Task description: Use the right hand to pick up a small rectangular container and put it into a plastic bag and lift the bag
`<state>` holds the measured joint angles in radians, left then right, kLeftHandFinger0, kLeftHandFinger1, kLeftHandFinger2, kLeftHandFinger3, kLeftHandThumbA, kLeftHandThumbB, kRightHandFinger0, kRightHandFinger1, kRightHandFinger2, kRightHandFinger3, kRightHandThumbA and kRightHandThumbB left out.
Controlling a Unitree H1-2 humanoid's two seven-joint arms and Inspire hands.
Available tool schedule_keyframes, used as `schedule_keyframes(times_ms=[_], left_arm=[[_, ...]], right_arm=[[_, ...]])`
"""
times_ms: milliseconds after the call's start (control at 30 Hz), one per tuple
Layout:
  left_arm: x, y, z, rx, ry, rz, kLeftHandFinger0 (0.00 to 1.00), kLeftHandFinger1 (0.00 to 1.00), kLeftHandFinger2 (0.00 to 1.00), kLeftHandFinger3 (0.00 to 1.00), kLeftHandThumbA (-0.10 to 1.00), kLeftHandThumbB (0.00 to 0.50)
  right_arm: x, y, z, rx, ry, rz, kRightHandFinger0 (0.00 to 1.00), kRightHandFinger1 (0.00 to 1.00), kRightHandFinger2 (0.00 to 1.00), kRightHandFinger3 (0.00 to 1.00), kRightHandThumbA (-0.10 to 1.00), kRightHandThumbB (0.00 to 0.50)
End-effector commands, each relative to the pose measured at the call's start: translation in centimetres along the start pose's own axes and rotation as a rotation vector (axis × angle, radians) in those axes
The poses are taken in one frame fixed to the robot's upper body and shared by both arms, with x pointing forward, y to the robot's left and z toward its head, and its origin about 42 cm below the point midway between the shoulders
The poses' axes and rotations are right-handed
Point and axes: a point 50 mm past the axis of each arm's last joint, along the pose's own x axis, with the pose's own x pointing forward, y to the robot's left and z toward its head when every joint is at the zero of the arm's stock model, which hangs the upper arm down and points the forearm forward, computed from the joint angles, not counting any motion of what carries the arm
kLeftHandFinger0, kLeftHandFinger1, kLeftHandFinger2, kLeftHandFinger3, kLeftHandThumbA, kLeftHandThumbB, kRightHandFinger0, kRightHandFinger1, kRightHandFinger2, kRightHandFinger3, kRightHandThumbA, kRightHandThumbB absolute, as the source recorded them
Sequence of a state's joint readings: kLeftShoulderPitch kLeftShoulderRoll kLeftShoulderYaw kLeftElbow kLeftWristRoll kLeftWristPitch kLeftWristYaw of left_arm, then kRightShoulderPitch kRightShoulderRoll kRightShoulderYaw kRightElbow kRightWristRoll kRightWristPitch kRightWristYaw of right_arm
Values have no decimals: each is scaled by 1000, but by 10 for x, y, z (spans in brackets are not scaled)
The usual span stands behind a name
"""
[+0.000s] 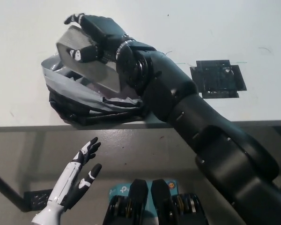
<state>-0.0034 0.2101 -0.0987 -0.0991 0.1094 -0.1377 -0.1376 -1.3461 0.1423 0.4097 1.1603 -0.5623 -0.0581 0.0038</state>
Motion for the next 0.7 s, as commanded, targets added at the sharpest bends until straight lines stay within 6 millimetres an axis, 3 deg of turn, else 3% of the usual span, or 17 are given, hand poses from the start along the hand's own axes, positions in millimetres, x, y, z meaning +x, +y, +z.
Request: schedule_keyframes(times_ms=[0,67,100,167,200,233,267,300,333,400,667], left_arm=[[4,5,10,16,-37,-15,1000,1000,1000,1000,900,328],[4,5,10,15,-41,-14,1000,1000,1000,1000,895,322],[4,5,10,13,-44,-15,1000,1000,1000,1000,893,322],[5,5,10,11,-44,-16,1000,1000,1000,1000,892,323],[6,5,10,11,-44,-16,1000,1000,1000,1000,890,332],[7,5,10,12,-45,-16,1000,1000,1000,1000,892,337],[8,4,10,12,-45,-16,1000,1000,1000,1000,892,337],[8,4,10,11,-44,-17,1000,1000,1000,1000,893,339],[7,4,10,13,-42,-19,1000,1000,1000,1000,901,341],[8,4,11,17,-40,-22,1000,1000,1000,1000,904,337],[10,6,13,18,-47,-25,1000,1000,1000,1000,899,325]], right_arm=[[8,-32,20,-68,-87,-110,9,528,934,827,-100,187],[7,-31,18,-99,-88,-112,2,514,930,854,-100,189],[6,-30,16,-140,-102,-130,46,514,899,840,-100,208],[5,-30,14,-164,-116,-150,40,487,858,802,-100,214],[5,-30,11,-216,-118,-149,256,683,1000,1000,111,323],[5,-30,8,-248,-117,-120,568,1000,1000,1000,403,435],[5,-30,7,-252,-116,-94,568,1000,1000,1000,403,435],[5,-29,7,-241,-109,-38,1000,1000,1000,1000,539,487],[5,-28,7,-239,-101,6,1000,1000,1000,1000,652,499],[5,-26,7,-252,-99,35,1000,1000,1000,1000,748,500],[5,-29,9,-256,-90,65,1000,1000,1000,1000,839,500]])
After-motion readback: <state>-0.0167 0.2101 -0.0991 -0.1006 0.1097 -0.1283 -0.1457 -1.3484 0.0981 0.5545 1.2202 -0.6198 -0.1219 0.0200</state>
